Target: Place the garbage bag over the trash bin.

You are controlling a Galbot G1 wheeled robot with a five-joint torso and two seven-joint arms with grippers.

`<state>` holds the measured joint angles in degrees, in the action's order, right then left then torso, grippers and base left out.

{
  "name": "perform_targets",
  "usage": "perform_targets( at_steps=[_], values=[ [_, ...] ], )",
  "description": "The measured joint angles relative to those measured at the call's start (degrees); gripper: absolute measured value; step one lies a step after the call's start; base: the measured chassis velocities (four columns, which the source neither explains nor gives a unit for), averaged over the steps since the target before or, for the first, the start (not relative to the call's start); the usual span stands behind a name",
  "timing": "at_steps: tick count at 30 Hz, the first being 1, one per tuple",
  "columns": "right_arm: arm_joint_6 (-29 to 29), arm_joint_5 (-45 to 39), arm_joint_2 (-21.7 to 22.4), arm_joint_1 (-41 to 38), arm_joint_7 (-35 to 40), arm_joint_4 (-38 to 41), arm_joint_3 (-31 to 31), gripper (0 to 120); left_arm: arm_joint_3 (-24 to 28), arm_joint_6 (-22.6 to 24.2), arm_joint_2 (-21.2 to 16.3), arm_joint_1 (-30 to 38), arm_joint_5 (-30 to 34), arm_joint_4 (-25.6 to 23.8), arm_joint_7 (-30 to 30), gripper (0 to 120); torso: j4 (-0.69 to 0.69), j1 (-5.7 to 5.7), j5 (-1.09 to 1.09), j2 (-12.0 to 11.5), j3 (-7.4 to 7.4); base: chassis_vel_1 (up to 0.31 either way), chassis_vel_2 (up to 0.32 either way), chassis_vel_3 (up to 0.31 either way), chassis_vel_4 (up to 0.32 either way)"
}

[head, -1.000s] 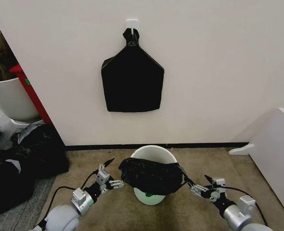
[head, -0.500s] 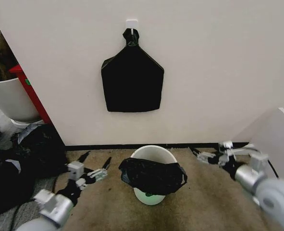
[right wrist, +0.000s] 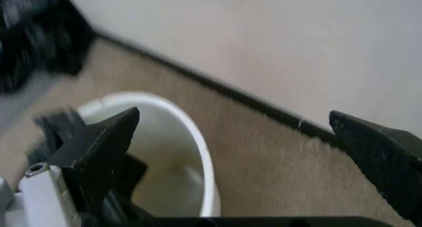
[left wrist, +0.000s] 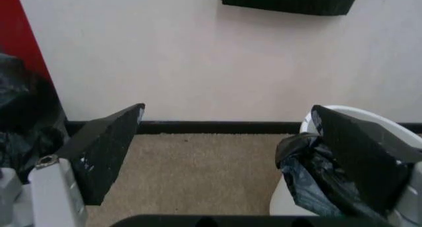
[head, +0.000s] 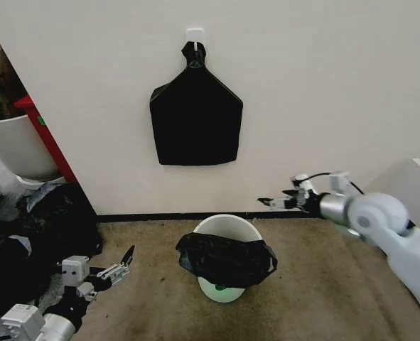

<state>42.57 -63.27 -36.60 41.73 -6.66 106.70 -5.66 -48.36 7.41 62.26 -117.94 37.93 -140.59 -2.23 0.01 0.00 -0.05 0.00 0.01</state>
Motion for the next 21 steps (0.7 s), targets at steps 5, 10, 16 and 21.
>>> perform_targets(
  at_steps=[5, 10, 16, 21],
  values=[
    [-0.06, 5.91, 0.35, -15.25, -7.96, -9.42, 19.31, 100, 0.2, 1.3, 3.41, 0.71, -1.28, -1.13, -0.7, 100, -0.02, 0.0, 0.07, -0.01, 0.0, 0.0, 0.0, 0.0, 0.0],
    [-0.26, 7.25, -1.44, -31.79, -12.36, -16.45, 40.07, 100, 0.41, 0.79, 5.82, 1.55, -2.79, -1.04, -0.79, 100, 0.01, 0.0, 0.06, 0.0, 0.0, 0.0, 0.0, 0.0, 0.0],
    [-0.31, 9.87, -5.96, -38.17, -13.12, -21.55, 50.73, 100, 0.46, -0.1, 6.05, 3.13, -3.45, -0.21, -0.66, 100, 0.0, 0.0, 0.05, -0.01, 0.0, 0.0, 0.0, 0.0, 0.0],
    [-0.34, 9.34, -9.97, -40.25, -12.37, -23.96, 55.31, 100, 0.94, -0.18, 5.41, 4.8, -3.46, 0.16, -0.22, 100, -0.01, 0.0, 0.03, -0.01, 0.0, 0.0, 0.0, 0.0, 0.0]
  ],
)
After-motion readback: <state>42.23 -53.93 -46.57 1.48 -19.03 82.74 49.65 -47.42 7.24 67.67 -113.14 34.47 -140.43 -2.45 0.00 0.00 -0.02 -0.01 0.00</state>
